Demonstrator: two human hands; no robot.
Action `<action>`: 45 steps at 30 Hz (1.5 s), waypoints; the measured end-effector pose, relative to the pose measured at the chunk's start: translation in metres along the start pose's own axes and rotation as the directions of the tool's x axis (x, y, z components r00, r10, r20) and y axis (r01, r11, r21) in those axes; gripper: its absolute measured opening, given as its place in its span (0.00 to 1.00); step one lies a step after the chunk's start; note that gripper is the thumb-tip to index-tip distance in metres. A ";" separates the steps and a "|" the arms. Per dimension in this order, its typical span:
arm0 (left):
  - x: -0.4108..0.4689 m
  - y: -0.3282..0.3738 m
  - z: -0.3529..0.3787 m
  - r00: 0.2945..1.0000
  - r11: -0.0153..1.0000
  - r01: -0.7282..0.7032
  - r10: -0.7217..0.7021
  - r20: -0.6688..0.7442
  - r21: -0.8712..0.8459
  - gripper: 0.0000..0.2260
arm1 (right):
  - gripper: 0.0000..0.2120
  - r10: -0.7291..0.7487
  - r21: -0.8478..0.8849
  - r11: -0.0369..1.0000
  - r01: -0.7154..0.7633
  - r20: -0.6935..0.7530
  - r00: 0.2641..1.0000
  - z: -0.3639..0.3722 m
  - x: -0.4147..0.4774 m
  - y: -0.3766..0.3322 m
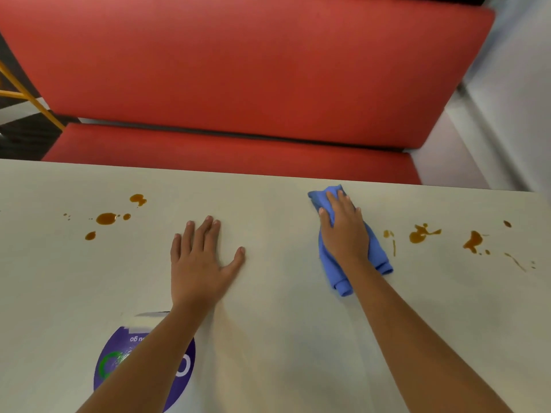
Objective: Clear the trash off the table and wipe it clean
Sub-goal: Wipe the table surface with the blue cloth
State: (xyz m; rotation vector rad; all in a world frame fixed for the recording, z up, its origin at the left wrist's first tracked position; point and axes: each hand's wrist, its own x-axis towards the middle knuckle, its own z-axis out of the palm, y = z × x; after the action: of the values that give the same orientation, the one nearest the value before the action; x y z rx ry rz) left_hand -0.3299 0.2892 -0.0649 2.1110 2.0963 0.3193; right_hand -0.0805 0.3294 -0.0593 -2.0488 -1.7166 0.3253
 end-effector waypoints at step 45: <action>-0.004 -0.003 -0.003 0.997 0.997 -0.078 0.078 -0.005 -0.026 0.35 | 0.19 0.229 0.123 0.969 -0.215 -0.123 0.965 -0.118 -0.169 0.164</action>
State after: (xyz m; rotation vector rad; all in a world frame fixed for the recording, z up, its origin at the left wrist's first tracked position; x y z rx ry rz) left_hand -0.3339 0.2850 -0.0632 2.1822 2.0044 0.3595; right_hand 0.0818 0.1221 -0.0519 -2.1340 -1.3616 0.3323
